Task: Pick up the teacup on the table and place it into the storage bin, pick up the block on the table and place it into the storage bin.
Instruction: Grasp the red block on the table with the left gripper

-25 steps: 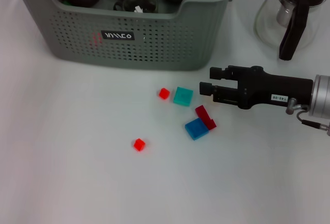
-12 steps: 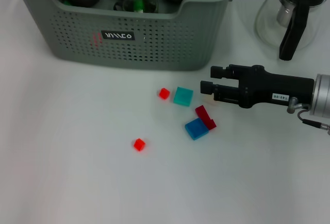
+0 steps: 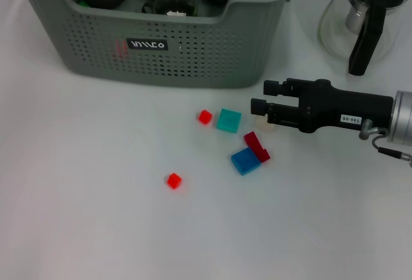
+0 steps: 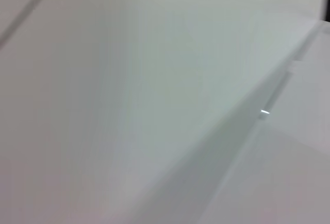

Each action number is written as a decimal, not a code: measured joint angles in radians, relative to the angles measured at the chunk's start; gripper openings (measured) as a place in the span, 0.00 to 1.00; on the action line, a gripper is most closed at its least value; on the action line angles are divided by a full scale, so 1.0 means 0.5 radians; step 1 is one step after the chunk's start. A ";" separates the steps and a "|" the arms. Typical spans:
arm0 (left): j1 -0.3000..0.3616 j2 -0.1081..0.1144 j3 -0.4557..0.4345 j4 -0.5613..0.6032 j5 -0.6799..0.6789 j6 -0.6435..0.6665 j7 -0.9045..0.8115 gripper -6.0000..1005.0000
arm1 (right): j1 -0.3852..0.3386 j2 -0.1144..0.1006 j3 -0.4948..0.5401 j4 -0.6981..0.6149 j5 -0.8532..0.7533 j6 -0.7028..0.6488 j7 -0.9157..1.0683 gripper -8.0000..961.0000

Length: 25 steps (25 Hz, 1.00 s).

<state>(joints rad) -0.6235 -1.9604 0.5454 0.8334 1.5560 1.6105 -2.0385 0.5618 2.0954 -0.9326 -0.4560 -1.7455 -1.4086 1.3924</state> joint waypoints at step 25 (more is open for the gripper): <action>0.060 -0.419 1.065 1.108 2.025 0.609 -0.235 0.57 | 0.011 -0.001 0.000 -0.006 0.003 0.000 0.010 0.67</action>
<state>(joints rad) -0.5933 -2.1700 1.0781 1.3872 2.5684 1.9148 -2.1561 0.5675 2.0949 -0.9326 -0.4590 -1.7441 -1.4086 1.3973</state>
